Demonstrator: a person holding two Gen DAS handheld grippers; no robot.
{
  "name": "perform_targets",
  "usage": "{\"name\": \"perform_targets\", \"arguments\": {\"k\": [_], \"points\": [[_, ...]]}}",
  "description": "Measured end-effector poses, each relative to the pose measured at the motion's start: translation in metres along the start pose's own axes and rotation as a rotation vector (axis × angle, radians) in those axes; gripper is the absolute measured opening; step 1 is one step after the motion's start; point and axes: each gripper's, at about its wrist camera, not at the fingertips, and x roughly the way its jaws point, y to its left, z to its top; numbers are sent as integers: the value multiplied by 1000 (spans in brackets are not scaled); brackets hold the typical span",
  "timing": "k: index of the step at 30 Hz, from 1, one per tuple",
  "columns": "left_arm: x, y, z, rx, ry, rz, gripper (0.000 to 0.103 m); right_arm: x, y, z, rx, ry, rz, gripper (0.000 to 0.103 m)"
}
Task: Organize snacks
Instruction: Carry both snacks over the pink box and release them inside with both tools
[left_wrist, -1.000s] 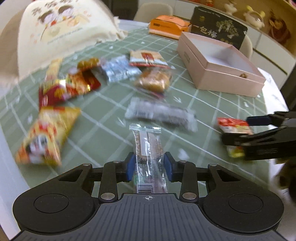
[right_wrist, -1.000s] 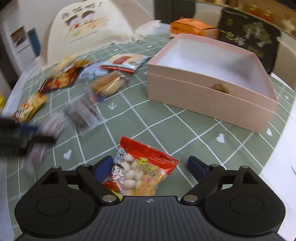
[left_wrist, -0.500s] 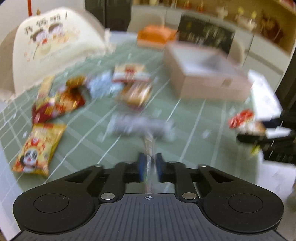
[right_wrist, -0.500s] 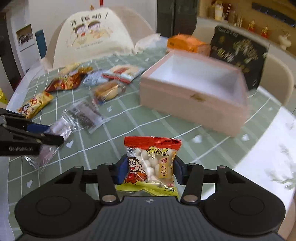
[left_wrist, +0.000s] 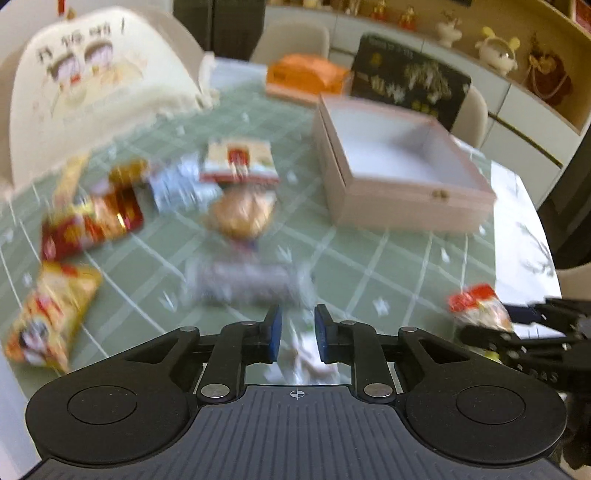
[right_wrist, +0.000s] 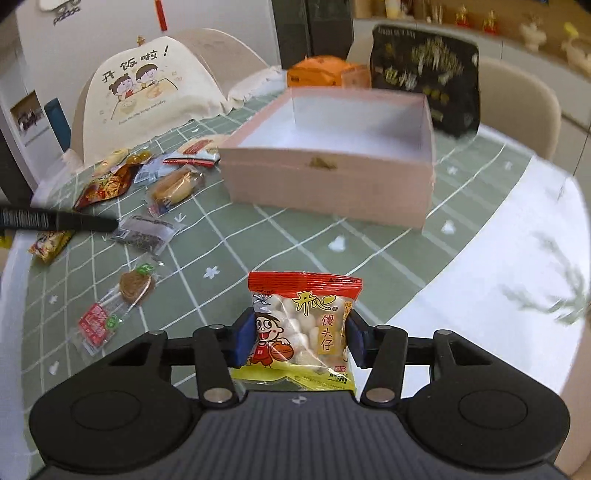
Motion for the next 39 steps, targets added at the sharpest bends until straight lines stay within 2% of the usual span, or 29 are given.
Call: {"name": "perform_targets", "arguments": {"k": [2, 3, 5, 8, 9, 11, 13, 15, 17, 19, 21, 22, 23, 24, 25, 27, 30, 33, 36, 37, 39], "points": [[4, -14, -7, 51, 20, 12, 26, 7, 2, 0, 7, 20, 8, 67], [6, -22, -10, 95, 21, 30, 26, 11, 3, -1, 5, 26, -4, 70], [14, -37, -19, 192, 37, 87, 26, 16, 7, -2, -11, 25, -33, 72], [23, -44, -23, 252, 42, 109, 31, 18, 7, -3, -40, 27, -52, 74], [24, -45, -23, 263, 45, 99, 41, 18, 7, -3, -48, 27, -54, 75], [25, -46, -23, 275, 60, 44, 68, 19, 6, -4, -70, 27, -56, 77], [25, -45, -23, 272, 70, -2, 72, 19, 8, -5, -98, 27, -56, 81], [20, -41, -22, 238, 43, 6, 68, 21, 13, -7, -130, 26, -66, 83], [16, -36, -21, 199, 19, 71, 67, 21, 13, -8, -126, 24, -65, 85], [22, -29, -19, 170, 50, 86, 67, 19, 13, -9, -125, 27, -65, 85], [33, -23, -17, 140, 102, 69, 67, 17, 12, -9, -117, 44, -71, 85], [33, -21, -17, 136, 91, 62, 65, 16, 10, -9, -112, 47, -68, 83], [34, -21, -16, 132, 80, 56, 62, 13, 9, -8, -105, 48, -61, 70], [33, -21, -16, 131, 69, 57, 43, 11, 7, -8, -98, 50, -48, 58], [31, -21, -15, 120, 62, 43, 41, 7, 6, -6, -92, 56, -39, 50], [25, -25, -15, 98, 43, -16, 41, -4, 1, -1, -78, 45, -17, 49], [6, -39, -7, 110, -31, -51, 41, -26, -7, 9, -70, -17, -13, 49], [-12, -49, 32, 78, -131, -135, 41, -45, -17, 22, -63, -66, -27, 49], [-13, -61, 96, 69, -217, -184, 45, -58, -23, 37, -60, -90, -27, 49], [-7, -63, 117, 47, -226, -204, 48, -61, -24, 42, -62, -100, -30, 49], [26, -61, 157, -24, -189, -253, 46, -63, -26, 54, -66, -108, -37, 49]]}}
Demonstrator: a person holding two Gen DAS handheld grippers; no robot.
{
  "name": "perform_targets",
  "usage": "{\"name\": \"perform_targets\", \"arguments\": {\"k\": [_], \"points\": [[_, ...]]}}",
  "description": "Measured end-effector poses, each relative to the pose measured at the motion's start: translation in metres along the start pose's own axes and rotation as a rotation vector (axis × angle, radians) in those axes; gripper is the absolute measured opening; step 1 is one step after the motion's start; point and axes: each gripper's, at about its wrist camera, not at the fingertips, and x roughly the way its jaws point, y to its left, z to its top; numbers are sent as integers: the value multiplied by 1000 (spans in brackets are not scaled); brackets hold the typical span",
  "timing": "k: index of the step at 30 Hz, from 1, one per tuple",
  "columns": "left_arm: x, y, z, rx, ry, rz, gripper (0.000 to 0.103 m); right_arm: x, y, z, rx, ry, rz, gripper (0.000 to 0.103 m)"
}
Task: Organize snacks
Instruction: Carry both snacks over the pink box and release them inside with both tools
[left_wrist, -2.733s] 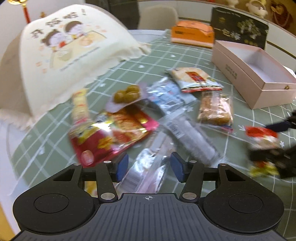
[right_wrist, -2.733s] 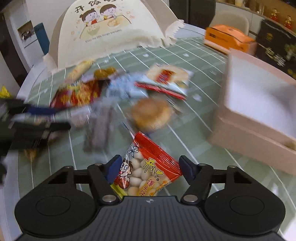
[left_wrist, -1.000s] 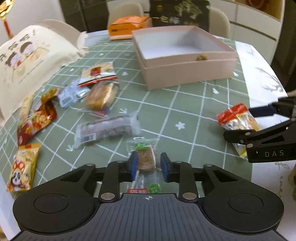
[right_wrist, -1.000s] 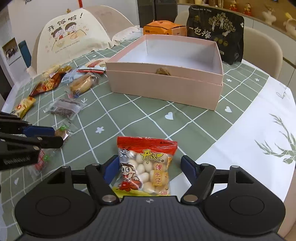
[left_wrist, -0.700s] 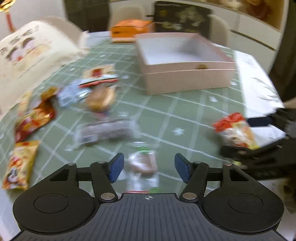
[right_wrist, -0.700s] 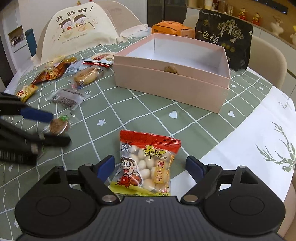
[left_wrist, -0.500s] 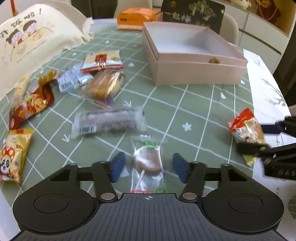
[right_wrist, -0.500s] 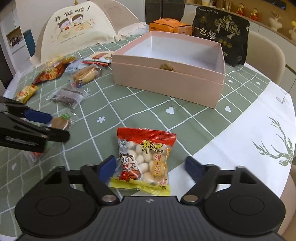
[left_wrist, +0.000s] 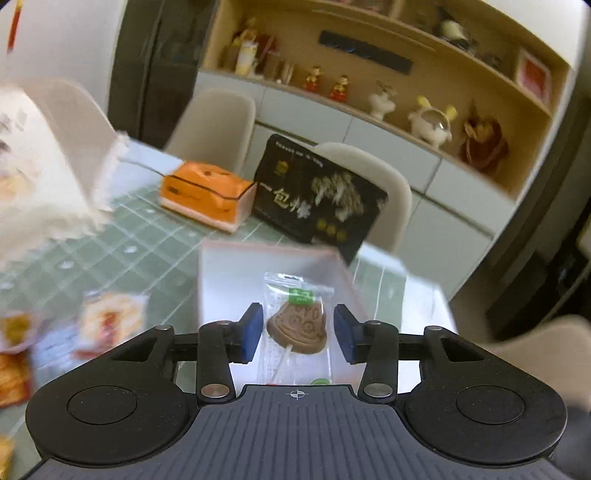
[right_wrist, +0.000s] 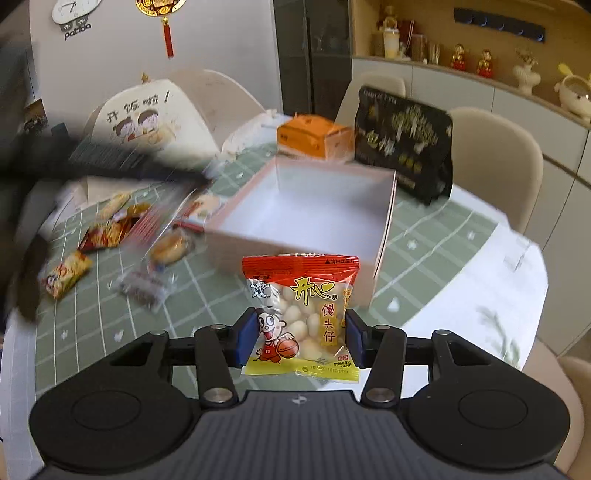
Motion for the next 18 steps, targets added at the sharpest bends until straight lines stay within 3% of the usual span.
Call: {"name": "perform_targets", "arguments": {"k": [2, 3, 6, 8, 10, 11, 12, 15, 18], "points": [[41, 18, 13, -86, 66, 9, 45, 4, -4, 13, 5, 1, -18, 49], [49, 27, 13, -125, 61, 19, 45, 6, -6, 20, 8, 1, -33, 49], [39, 49, 0, -204, -19, -28, 45, 13, -14, 46, 20, -20, -86, 49], [26, 62, -11, -191, -31, -11, 45, 24, -18, 68, 32, -43, -92, 49], [11, 76, -18, -150, -28, 55, 45, 46, -26, 93, 79, -59, -61, 53], [0, 88, -22, -131, -26, 110, 45, 62, -29, 105, 109, -64, -36, 64], [-8, 99, -25, -124, -27, 155, 45, 79, -29, 115, 126, -49, -29, 67], [-40, 154, -27, -163, -50, 300, 45, 111, -10, 127, 86, -13, -66, 68], [-60, 220, -26, -249, -67, 444, 45, 118, 25, 125, 39, -13, 15, 68]]}}
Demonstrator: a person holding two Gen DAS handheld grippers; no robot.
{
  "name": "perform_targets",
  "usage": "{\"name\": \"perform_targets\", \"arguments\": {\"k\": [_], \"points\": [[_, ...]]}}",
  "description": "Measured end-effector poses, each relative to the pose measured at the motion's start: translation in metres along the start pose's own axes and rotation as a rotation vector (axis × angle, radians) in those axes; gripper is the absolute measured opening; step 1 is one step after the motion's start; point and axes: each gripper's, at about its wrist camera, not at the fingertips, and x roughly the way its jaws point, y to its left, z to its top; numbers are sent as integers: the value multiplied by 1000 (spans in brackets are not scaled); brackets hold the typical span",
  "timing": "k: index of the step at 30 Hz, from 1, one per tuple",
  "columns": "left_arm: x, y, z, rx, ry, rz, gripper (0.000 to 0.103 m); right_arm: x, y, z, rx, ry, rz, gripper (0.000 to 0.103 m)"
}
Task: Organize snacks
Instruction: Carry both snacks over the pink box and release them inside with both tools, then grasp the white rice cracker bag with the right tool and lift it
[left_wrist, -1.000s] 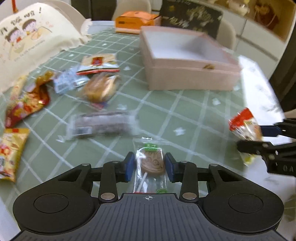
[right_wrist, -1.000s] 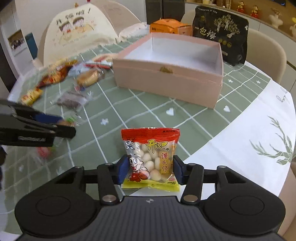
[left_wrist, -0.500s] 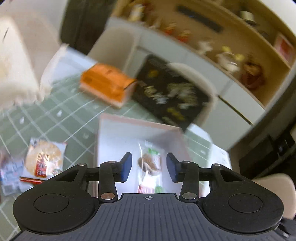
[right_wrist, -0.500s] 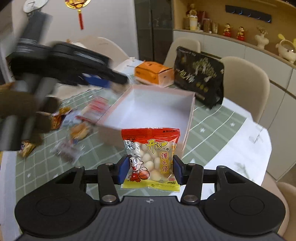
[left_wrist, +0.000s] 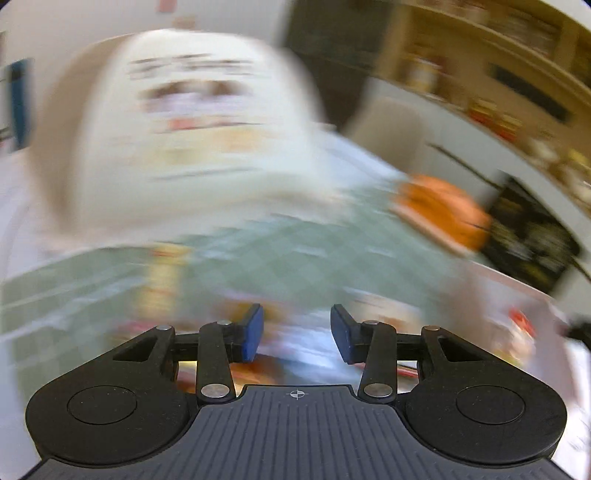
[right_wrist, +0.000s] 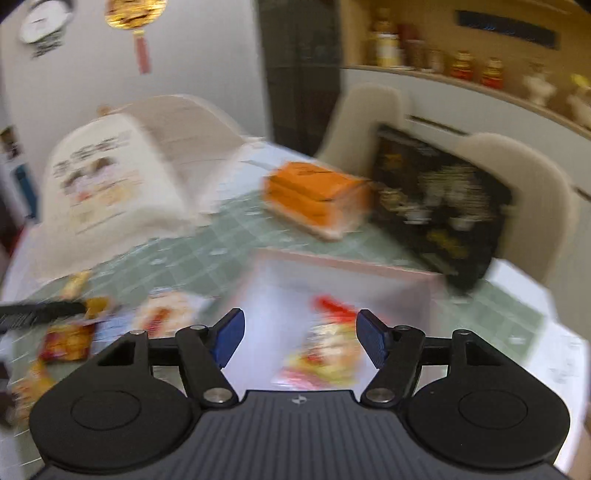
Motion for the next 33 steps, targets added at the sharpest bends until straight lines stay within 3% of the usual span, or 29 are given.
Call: {"name": "perform_targets", "arguments": {"k": [5, 10, 11, 16, 21, 23, 25, 33], "points": [[52, 70, 23, -50, 61, 106, 45, 25, 54, 3, -10, 110, 115, 69], [85, 79, 22, 18, 104, 73, 44, 72, 97, 22, 51, 219, 132, 77], [84, 76, 20, 61, 99, 70, 37, 86, 106, 26, 55, 245, 124, 77], [65, 66, -5, 167, 141, -78, 35, 166, 127, 40, 148, 341, 34, 77], [33, 63, -35, 124, 233, -257, 36, 211, 146, 31, 33, 379, -111, 82], [21, 64, -48, 68, 254, -317, 36, 208, 147, 28, 22, 372, -122, 80], [13, 64, -60, 23, 263, -342, 36, 196, 150, 23, 30, 383, -74, 76], [-26, 63, -92, -112, 199, -320, 36, 104, 159, -52, -147, 418, 167, 76]]}}
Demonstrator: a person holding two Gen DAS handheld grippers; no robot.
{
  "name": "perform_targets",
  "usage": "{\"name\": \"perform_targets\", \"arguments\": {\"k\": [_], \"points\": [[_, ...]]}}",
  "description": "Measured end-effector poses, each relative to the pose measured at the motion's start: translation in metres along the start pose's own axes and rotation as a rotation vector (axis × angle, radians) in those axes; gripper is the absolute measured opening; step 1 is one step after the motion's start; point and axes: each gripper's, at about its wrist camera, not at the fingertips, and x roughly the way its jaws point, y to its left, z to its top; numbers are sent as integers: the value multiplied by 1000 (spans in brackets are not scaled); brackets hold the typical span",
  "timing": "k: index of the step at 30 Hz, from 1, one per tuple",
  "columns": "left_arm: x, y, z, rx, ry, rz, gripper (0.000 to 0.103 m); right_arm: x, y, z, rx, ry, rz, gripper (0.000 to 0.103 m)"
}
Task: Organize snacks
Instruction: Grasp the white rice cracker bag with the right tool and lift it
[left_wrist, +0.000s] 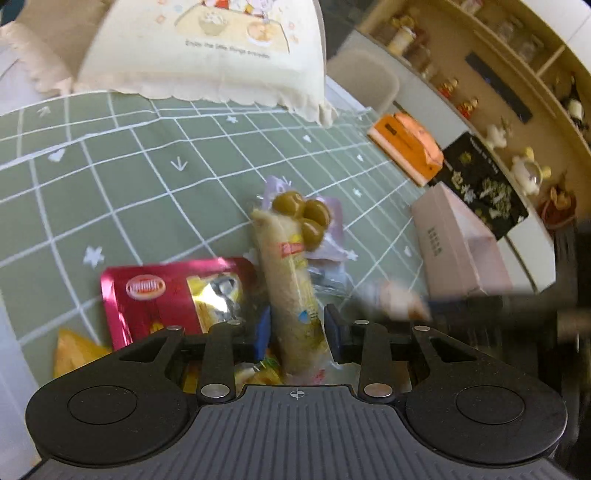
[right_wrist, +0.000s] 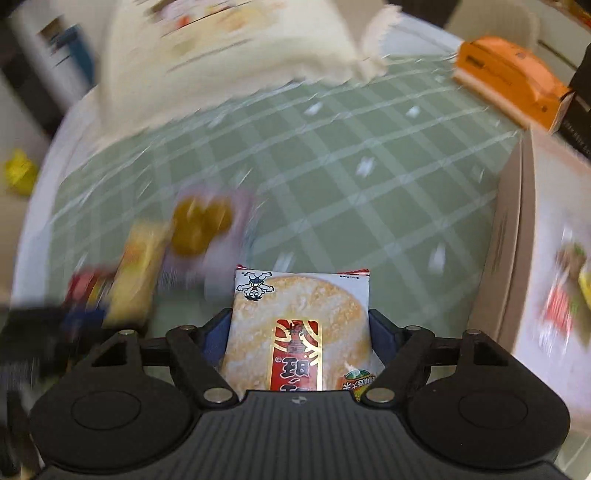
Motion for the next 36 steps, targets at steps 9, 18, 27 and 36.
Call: {"name": "perform_targets", "arguments": {"k": [9, 18, 27, 36], "points": [[-62, -41, -46, -69, -96, 120, 36, -46, -13, -99, -97, -48, 57, 82], [-21, -94, -110, -71, 17, 168, 37, -78, -70, -149, 104, -219, -17, 84], [-4, -136, -114, 212, 67, 225, 40, -89, -84, -179, 89, -217, -67, 84], [-84, -20, -53, -64, -307, 526, 40, -92, -87, -194, 81, -254, -62, 85]]}}
